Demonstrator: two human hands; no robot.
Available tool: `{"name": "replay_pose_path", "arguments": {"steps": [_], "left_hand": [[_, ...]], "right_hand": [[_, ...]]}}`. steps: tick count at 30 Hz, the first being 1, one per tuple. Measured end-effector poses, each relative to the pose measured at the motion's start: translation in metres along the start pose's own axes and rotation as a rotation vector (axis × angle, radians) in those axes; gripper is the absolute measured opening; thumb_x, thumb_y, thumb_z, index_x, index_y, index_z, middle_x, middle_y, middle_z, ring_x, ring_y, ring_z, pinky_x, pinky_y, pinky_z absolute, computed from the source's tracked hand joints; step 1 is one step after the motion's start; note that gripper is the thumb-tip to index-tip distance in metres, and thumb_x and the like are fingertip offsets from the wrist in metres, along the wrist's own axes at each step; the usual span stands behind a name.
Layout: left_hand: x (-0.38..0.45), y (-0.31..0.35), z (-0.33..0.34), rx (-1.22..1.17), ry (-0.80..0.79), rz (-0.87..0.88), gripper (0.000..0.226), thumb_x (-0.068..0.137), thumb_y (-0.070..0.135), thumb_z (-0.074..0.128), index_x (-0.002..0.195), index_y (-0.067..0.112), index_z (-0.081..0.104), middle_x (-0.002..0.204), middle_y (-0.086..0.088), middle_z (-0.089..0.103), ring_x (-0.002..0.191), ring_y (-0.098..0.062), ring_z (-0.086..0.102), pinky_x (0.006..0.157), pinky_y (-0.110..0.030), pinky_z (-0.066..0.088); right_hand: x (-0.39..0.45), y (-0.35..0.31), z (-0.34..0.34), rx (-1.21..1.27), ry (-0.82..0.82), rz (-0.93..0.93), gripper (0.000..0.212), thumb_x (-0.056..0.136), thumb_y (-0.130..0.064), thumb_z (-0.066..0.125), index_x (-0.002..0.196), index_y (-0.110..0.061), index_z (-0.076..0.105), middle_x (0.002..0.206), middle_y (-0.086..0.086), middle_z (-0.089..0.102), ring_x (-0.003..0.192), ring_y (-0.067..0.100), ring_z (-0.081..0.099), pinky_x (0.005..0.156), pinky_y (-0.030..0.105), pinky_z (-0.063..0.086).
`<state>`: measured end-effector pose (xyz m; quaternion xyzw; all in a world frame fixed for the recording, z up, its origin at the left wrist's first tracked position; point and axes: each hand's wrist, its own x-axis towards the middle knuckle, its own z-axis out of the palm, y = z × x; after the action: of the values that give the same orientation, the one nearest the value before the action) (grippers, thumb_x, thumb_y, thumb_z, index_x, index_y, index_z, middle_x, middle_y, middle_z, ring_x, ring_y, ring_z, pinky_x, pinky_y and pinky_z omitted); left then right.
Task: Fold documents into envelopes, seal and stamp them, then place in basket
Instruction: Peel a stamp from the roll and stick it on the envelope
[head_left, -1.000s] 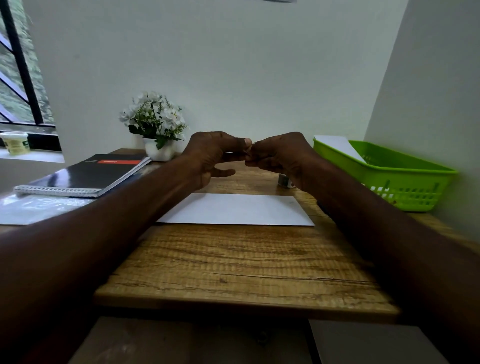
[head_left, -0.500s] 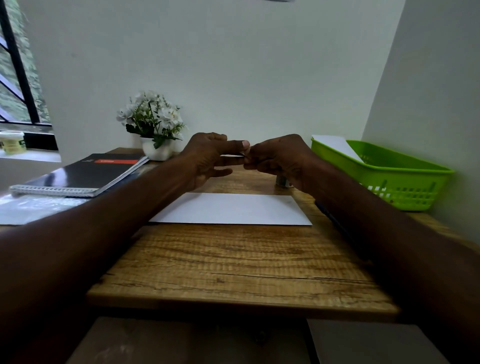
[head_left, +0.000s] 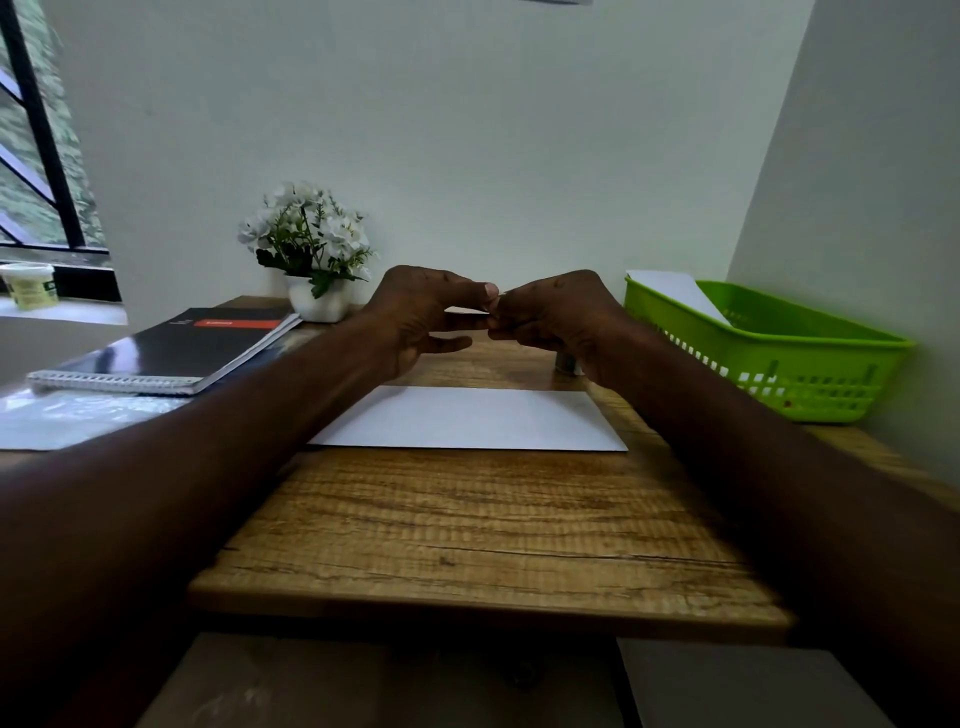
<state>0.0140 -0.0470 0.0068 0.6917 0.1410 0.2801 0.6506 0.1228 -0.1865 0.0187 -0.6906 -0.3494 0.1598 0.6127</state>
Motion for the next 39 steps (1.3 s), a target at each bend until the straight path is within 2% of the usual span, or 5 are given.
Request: {"name": "replay_pose_path", "arguments": {"steps": [9, 21, 30, 35, 39], "left_hand": [[-0.003, 0.002, 0.001, -0.005, -0.009, 0.023, 0.026, 0.083, 0.009, 0.082, 0.073, 0.013, 0.058, 0.109, -0.02, 0.076, 0.095, -0.032, 0.078, 0.097, -0.056, 0.055], [-0.002, -0.007, -0.001, -0.043, 0.072, -0.003, 0.018, 0.093, 0.025, 0.075, 0.099, 0.009, 0.072, 0.099, -0.01, 0.08, 0.095, -0.024, 0.078, 0.102, -0.052, 0.054], [0.004, -0.005, 0.004, 0.015, 0.157, -0.012, 0.032, 0.106, 0.036, 0.05, 0.084, 0.015, 0.057, 0.081, -0.008, 0.077, 0.081, -0.025, 0.079, 0.091, -0.045, 0.057], [0.009, -0.007, 0.007, -0.106, 0.025, -0.006, 0.012, 0.107, 0.015, 0.053, 0.096, 0.011, 0.057, 0.095, -0.005, 0.072, 0.087, -0.026, 0.075, 0.085, -0.043, 0.059], [0.008, -0.009, 0.006, -0.124, -0.065, 0.001, 0.025, 0.1, 0.029, 0.065, 0.11, 0.007, 0.067, 0.096, -0.007, 0.074, 0.089, -0.025, 0.075, 0.081, -0.037, 0.061]], "right_hand": [[-0.002, -0.001, 0.0, -0.009, 0.005, -0.002, 0.022, 0.081, -0.008, 0.081, 0.098, 0.006, 0.075, 0.087, 0.017, 0.079, 0.081, 0.024, 0.079, 0.091, 0.035, 0.058], [-0.005, -0.003, -0.003, 0.037, 0.003, 0.027, 0.034, 0.085, -0.016, 0.082, 0.108, 0.007, 0.073, 0.095, 0.017, 0.079, 0.086, 0.024, 0.079, 0.089, 0.032, 0.058], [-0.002, 0.0, -0.003, -0.037, -0.009, 0.026, 0.02, 0.088, -0.011, 0.077, 0.102, 0.002, 0.074, 0.089, 0.014, 0.08, 0.084, 0.024, 0.079, 0.098, 0.041, 0.057], [-0.001, 0.001, -0.003, -0.032, -0.006, -0.003, 0.025, 0.085, -0.016, 0.083, 0.101, 0.003, 0.076, 0.089, 0.015, 0.079, 0.083, 0.024, 0.079, 0.086, 0.033, 0.059], [-0.001, 0.002, -0.005, -0.03, -0.005, -0.008, 0.025, 0.085, -0.01, 0.081, 0.103, 0.006, 0.075, 0.092, 0.018, 0.078, 0.083, 0.026, 0.079, 0.082, 0.031, 0.059]]}}
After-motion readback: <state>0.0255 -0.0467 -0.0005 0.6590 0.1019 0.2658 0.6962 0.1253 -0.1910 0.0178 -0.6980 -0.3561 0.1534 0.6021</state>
